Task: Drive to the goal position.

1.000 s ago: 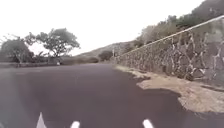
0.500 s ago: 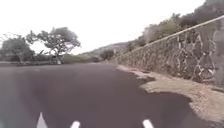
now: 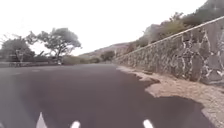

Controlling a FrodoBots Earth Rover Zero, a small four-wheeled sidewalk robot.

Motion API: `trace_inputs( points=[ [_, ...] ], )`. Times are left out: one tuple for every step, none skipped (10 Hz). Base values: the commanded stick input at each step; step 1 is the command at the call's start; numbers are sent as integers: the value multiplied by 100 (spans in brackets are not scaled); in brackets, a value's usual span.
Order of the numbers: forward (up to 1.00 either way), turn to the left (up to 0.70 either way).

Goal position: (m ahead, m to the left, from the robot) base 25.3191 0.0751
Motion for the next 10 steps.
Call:
trace_inputs(
  points=[
    [50,0],
    [50,0],
    [50,0],
    [50,0],
    [50,0],
    [50,0],
    [50,0],
    [50,0],
    [50,0],
    [50,0]
  ],
)
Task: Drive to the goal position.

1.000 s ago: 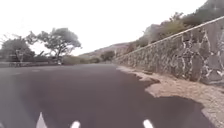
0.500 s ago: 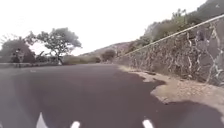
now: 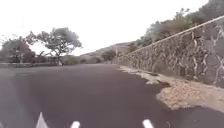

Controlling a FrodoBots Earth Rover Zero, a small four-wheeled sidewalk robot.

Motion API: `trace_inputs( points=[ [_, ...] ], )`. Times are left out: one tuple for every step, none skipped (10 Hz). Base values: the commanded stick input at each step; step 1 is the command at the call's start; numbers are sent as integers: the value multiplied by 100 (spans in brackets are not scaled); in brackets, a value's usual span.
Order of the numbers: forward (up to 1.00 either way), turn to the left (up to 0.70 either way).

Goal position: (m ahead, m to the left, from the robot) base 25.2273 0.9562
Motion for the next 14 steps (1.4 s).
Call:
trace_inputs(
  points=[
    [50,0],
    [50,0],
    [50,0],
    [50,0],
    [50,0],
    [50,0],
    [50,0],
    [50,0],
    [50,0],
    [50,-12],
    [50,-34],
    [50,-47],
    [50,-50],
    [50,-50]
  ],
)
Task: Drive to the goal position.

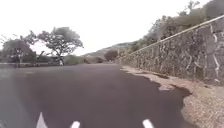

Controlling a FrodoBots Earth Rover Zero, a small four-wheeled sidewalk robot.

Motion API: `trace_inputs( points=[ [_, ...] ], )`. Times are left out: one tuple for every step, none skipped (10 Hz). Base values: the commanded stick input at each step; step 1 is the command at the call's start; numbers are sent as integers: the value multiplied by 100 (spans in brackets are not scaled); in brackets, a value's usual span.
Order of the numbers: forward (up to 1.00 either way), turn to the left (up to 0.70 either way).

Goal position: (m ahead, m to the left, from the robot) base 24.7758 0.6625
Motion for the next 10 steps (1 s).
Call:
trace_inputs(
  points=[
    [50,-35],
    [50,0],
    [50,0],
    [50,0],
    [50,0],
    [50,0],
    [50,0],
    [50,0],
    [50,0],
    [50,0]
  ],
)
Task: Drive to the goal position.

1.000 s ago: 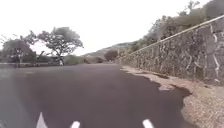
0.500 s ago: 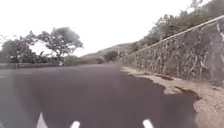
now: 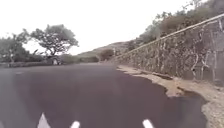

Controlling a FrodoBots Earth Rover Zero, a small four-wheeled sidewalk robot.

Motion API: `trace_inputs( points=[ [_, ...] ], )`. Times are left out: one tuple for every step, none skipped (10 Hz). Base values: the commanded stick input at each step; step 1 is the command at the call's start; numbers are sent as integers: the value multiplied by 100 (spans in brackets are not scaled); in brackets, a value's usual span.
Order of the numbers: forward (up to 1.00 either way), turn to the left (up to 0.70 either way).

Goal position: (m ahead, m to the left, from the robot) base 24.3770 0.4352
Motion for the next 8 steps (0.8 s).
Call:
trace_inputs(
  points=[
    [50,0],
    [50,0],
    [50,0],
    [50,0],
    [50,0],
    [50,0],
    [50,0],
    [50,0]
  ],
)
